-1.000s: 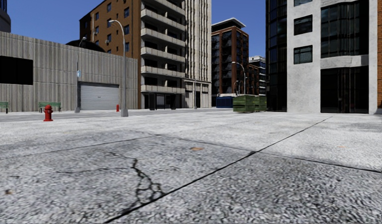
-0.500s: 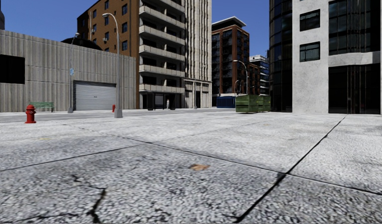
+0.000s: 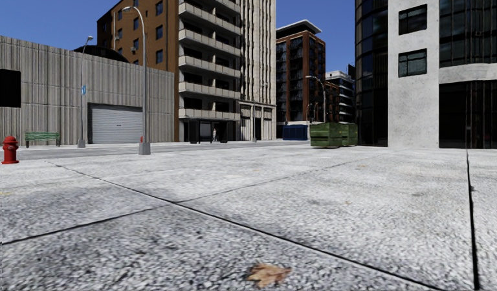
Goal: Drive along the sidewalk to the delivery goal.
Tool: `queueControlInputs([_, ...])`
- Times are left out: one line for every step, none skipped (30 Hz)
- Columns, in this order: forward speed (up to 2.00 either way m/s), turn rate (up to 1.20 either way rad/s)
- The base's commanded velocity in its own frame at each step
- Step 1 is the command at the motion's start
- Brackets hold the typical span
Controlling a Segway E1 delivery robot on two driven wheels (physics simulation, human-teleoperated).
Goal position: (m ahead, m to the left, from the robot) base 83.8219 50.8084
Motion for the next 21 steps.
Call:
queueControlInputs([2.00, 0.00])
queueControlInputs([2.00, 0.00])
queueControlInputs([2.00, 0.00])
queueControlInputs([2.00, 0.00])
queueControlInputs([2.00, 0.00])
queueControlInputs([2.00, 0.00])
queueControlInputs([2.00, 0.00])
queueControlInputs([2.00, 0.00])
queueControlInputs([2.00, 0.00])
queueControlInputs([2.00, 0.00])
queueControlInputs([2.00, 0.00])
queueControlInputs([2.00, 0.00])
queueControlInputs([2.00, 0.00])
queueControlInputs([2.00, 0.00])
queueControlInputs([2.00, 0.00])
queueControlInputs([2.00, 0.00])
queueControlInputs([2.00, 0.00])
queueControlInputs([2.00, 0.00])
queueControlInputs([2.00, 0.00])
queueControlInputs([2.00, 0.00])
queueControlInputs([2.00, 0.00])
